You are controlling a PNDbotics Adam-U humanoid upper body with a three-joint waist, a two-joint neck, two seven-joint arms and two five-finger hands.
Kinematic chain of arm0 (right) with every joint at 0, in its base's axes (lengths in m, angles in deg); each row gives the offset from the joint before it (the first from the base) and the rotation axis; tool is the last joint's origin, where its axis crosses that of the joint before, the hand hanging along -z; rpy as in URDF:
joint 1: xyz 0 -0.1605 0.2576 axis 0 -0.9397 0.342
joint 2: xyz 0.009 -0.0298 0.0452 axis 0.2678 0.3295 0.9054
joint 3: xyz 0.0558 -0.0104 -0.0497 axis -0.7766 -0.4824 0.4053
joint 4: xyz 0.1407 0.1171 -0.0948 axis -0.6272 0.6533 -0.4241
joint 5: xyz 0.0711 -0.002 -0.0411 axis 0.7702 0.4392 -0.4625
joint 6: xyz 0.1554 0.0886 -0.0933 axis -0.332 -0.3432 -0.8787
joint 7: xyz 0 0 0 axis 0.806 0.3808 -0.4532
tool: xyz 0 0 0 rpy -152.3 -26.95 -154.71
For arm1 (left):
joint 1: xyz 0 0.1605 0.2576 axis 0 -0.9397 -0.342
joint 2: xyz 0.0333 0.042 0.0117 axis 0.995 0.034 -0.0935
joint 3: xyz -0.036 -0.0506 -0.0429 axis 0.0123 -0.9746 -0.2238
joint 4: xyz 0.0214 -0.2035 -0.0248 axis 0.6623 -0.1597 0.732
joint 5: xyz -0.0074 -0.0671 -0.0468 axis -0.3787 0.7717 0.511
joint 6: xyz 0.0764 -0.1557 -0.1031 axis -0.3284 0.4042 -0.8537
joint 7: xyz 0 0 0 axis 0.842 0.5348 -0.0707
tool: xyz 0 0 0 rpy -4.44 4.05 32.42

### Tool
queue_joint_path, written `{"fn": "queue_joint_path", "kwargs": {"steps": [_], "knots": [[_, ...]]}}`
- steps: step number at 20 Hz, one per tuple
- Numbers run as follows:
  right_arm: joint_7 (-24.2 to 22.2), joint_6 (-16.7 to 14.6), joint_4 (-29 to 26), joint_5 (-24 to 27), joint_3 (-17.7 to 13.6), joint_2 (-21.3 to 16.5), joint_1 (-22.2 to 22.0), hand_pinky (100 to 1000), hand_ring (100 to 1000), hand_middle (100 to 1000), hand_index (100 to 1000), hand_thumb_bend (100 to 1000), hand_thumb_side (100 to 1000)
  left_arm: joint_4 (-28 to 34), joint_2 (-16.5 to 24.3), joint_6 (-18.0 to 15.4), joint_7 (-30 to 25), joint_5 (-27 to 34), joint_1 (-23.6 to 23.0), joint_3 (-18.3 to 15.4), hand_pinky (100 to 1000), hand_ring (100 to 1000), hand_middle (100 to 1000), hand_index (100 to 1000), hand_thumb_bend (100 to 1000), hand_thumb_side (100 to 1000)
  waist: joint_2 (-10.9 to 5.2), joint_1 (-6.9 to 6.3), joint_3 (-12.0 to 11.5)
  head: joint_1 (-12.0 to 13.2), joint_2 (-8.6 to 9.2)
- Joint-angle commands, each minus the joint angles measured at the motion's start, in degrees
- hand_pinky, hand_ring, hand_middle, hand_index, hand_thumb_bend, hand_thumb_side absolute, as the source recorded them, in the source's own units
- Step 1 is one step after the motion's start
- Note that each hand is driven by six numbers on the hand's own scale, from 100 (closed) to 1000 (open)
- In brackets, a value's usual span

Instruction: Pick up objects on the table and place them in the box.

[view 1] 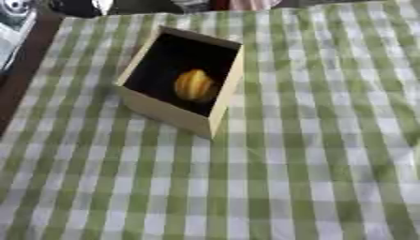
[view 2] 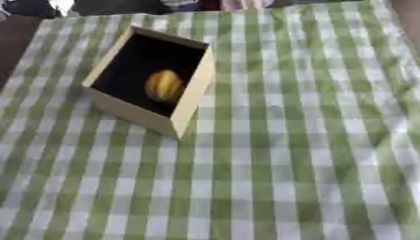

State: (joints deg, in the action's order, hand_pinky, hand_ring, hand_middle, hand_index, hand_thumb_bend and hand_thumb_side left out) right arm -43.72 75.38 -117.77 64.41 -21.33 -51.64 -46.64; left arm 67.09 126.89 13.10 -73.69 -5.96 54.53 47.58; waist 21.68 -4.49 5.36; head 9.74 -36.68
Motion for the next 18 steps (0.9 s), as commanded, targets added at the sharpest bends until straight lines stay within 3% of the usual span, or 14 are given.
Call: {"fn": "queue_joint_path", "kwargs": {"steps": [1,5,9,18], "knots": [[-0.3,-0.3,-0.9,-0.2,0.0,-0.4,1.2,883,817,759,786,107,901,7.7,2.9,1.2,-0.9,3.1,-0.5,2.0,593,562,541,645,100,171,-1.88,0.17,-0.1,-0.8,-0.82],[-0.4,-0.5,-0.9,-0.1,0.1,0.0,1.9,881,817,760,787,110,898,12.9,3.5,2.1,-3.2,4.0,-2.9,4.4,599,587,544,648,107,171,-2.66,0.20,0.1,-0.8,-1.69],[-0.3,-0.7,-0.9,-0.2,0.2,0.2,2.3,881,817,761,787,112,896,14.1,3.0,2.8,-5.2,3.8,-4.2,5.7,598,588,545,650,112,179,-3.11,0.32,-0.2,-1.0,-2.21],[-0.2,-0.6,-0.9,0.1,0.3,0.8,2.1,881,816,755,785,115,899,8.6,-1.0,1.3,-7.1,-1.5,-3.7,9.3,615,606,561,674,169,178,-2.85,0.74,-0.1,-0.7,-2.68]]}}
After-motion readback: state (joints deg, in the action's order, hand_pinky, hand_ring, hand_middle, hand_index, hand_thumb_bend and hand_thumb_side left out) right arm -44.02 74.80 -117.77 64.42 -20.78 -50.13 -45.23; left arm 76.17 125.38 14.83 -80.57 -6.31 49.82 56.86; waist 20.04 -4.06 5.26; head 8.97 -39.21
